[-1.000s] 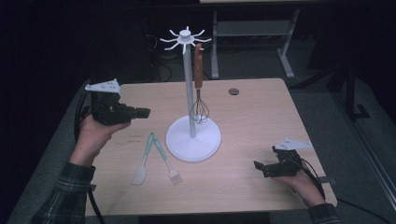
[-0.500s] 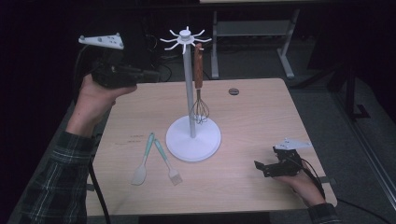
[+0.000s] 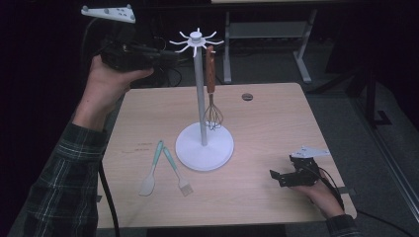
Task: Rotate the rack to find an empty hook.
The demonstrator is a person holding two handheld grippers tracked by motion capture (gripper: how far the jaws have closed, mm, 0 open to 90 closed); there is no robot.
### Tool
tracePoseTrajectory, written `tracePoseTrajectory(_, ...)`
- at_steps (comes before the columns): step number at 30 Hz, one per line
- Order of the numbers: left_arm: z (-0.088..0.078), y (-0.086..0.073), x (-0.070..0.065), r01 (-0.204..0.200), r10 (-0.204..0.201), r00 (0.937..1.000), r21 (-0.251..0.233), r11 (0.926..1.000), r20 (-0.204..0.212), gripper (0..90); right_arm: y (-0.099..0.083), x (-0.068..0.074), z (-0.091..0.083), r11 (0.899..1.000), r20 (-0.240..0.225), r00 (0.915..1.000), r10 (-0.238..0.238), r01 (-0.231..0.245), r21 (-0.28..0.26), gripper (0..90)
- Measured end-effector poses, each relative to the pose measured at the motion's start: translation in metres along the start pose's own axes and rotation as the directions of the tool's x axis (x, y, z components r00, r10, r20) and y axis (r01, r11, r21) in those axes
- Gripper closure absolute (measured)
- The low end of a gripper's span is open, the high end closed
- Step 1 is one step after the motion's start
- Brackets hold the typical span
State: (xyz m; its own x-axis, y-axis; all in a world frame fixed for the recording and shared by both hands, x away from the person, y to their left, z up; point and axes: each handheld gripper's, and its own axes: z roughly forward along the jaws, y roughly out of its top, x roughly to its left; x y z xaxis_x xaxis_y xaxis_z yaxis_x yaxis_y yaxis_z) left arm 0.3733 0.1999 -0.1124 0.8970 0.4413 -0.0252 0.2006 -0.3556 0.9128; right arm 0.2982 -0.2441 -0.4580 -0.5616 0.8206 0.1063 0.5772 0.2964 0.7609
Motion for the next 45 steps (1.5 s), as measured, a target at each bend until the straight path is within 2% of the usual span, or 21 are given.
tracePoseTrajectory(2,0.001,0.001,0.0,0.001,-0.001,1.0,-0.002,1.0,0.001,90.0,0.0,0.0,0.0,1.0,0.002,1.0,0.003,-0.003,-0.001,1.1)
tracePoseTrajectory(4,0.002,0.004,0.001,-0.004,0.004,0.9997,0.005,1.0,-0.023,90.0,0.0,-0.001,0.0,1.0,0.001,1.0,0.004,-0.004,-0.004,1.1)
tracePoseTrajectory(9,0.001,0.006,0.002,-0.009,0.01,0.9988,0.012,0.9999,-0.048,90.0,0.0,-0.001,-0.001,1.0,-0.003,1.0,0.005,-0.005,-0.005,1.2)
tracePoseTrajectory(10,0.001,0.006,0.003,-0.015,0.017,0.9975,0.019,0.9997,-0.069,90.0,0.0,-0.002,-0.001,1.0,-0.005,1.0,0.005,-0.005,-0.005,1.2)
tracePoseTrajectory(16,0.001,0.007,0.01,-0.013,0.015,0.9955,0.023,0.9997,-0.093,90.0,0.0,-0.002,-0.001,1.0,-0.006,1.0,0.003,-0.003,-0.005,1.2)
tracePoseTrajectory(22,0.002,0.006,0.023,0.011,-0.009,0.9918,0.017,0.9998,-0.127,90.0,0.0,-0.003,-0.001,1.0,-0.006,0.9999,0.009,-0.009,-0.005,1.2)
tracePoseTrajectory(25,0.001,0.005,0.025,0.019,-0.017,0.992,0.014,0.9997,-0.125,90.0,-0.001,-0.003,-0.001,1.0,-0.011,0.9999,0.006,-0.006,-0.001,2.4)
tracePoseTrajectory(29,-0.004,0.005,0.021,0.018,-0.017,0.9932,0.005,0.9998,-0.115,90.0,-0.001,-0.004,-0.001,1.0,-0.007,0.9999,0.01,-0.01,-0.01,4.7)
tracePoseTrajectory(32,-0.01,0.006,0.011,0.011,-0.011,0.9963,-0.005,0.9999,-0.085,90.0,-0.001,-0.004,-0.001,1.0,-0.004,1.0,0.007,-0.007,-0.009,4.7)
tracePoseTrajectory(36,-0.012,0.006,0.001,-0.003,0.003,0.9976,-0.007,1.0,-0.069,90.0,-0.001,-0.003,0.0,1.0,-0.001,1.0,0.008,-0.008,-0.01,4.7)
tracePoseTrajectory(39,-0.01,0.005,-0.01,-0.012,0.011,0.9987,-0.019,0.9997,-0.05,90.0,-0.001,-0.003,0.0,1.0,0.003,0.9999,0.01,-0.01,-0.007,5.1)
tracePoseTrajectory(45,0.001,0.008,-0.017,-0.025,0.024,0.9986,-0.013,0.9996,-0.046,90.0,-0.001,-0.003,0.0,1.0,0.008,0.9999,0.01,-0.01,-0.007,5.5)
